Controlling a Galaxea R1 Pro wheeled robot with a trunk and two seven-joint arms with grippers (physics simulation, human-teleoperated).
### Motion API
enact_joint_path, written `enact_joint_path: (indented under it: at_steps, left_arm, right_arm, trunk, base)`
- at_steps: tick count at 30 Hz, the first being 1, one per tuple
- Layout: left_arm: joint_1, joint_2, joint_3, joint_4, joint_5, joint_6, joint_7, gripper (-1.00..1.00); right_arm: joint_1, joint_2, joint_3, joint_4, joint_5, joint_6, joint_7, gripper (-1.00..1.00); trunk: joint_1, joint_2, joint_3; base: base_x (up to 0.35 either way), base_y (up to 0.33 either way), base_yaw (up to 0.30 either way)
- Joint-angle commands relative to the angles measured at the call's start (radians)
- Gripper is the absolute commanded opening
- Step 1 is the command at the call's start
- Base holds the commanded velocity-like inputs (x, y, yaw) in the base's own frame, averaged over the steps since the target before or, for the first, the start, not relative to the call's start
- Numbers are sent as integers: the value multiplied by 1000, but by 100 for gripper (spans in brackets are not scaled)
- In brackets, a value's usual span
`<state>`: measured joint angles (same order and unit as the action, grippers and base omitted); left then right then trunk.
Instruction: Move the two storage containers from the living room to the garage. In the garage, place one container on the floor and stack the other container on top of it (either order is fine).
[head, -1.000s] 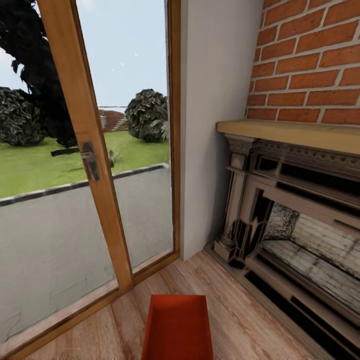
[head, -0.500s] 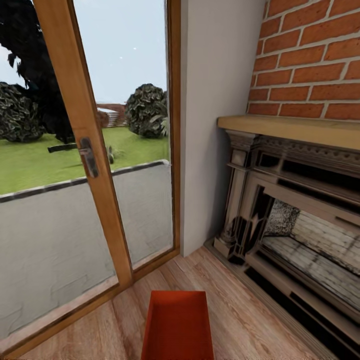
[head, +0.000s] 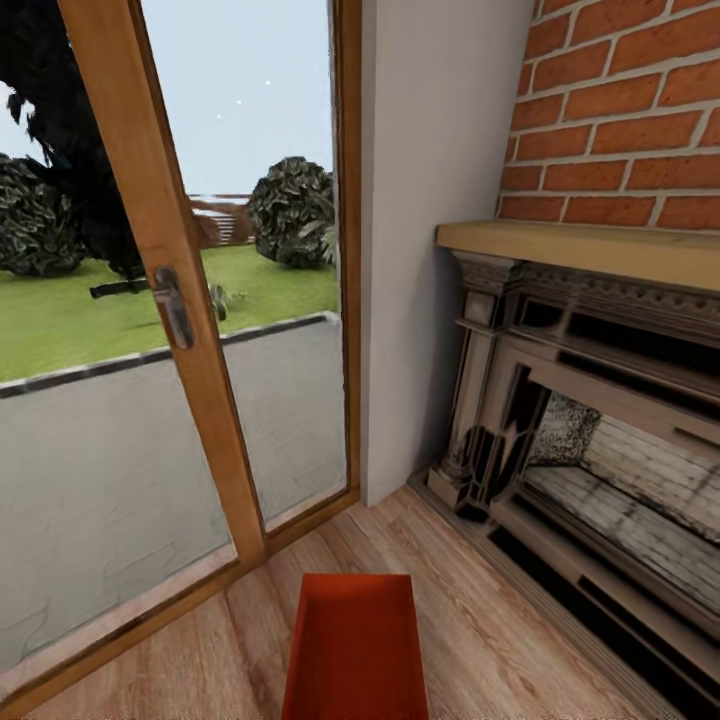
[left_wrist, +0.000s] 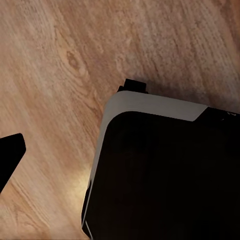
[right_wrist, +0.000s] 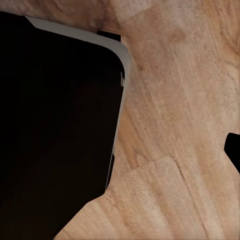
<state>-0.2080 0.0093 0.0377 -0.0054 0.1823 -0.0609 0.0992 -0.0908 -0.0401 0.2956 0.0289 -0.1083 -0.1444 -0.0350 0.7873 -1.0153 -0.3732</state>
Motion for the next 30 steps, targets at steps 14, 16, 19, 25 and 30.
enact_joint_path:
  at_steps: [14, 16, 19, 25, 30]
  left_arm:
    - [-1, 0, 3, 1, 5, -4, 1, 100]
    - [-1, 0, 2, 1, 5, -4, 1, 100]
    - [-1, 0, 2, 1, 5, -4, 1, 100]
    - [-1, 0, 3, 1, 5, -4, 1, 100]
    - [-1, 0, 3, 1, 5, -4, 1, 100]
  right_arm:
    - [-1, 2, 10, 3, -10, -6, 0, 100]
    - [-1, 2, 10, 3, -10, -6, 0, 100]
    - [-1, 3, 10, 3, -10, -6, 0, 100]
    - [-1, 2, 10, 3, -10, -6, 0, 100]
    - [-1, 1, 10, 3, -10, -6, 0, 100]
  trunk:
    - [0, -1, -23]
    - [0, -1, -27]
    - [0, -1, -31]
    - [0, -1, -41]
    - [0, -1, -49]
  base:
    - [0, 0, 0]
    - [0, 0, 0]
    - [0, 0, 0]
    - [0, 0, 0]
    - [0, 0, 0]
